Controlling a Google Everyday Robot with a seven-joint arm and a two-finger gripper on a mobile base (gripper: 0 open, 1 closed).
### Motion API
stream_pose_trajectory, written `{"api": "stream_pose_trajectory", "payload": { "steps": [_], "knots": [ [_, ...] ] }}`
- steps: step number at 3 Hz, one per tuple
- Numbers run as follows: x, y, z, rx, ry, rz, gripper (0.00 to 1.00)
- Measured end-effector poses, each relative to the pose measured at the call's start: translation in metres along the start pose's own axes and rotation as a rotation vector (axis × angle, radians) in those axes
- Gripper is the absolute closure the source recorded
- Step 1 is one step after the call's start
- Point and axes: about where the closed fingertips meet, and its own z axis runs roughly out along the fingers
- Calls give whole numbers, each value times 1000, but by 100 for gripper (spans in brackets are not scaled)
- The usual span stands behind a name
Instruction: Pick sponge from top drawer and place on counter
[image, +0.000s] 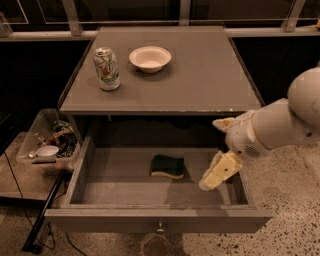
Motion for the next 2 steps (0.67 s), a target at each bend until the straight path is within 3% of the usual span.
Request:
{"api": "stream_pose_trajectory", "payload": {
  "steps": [1,2],
  "knots": [
    [11,16,34,-14,23,22,0],
    [27,15,65,24,26,35,0]
  ]
}}
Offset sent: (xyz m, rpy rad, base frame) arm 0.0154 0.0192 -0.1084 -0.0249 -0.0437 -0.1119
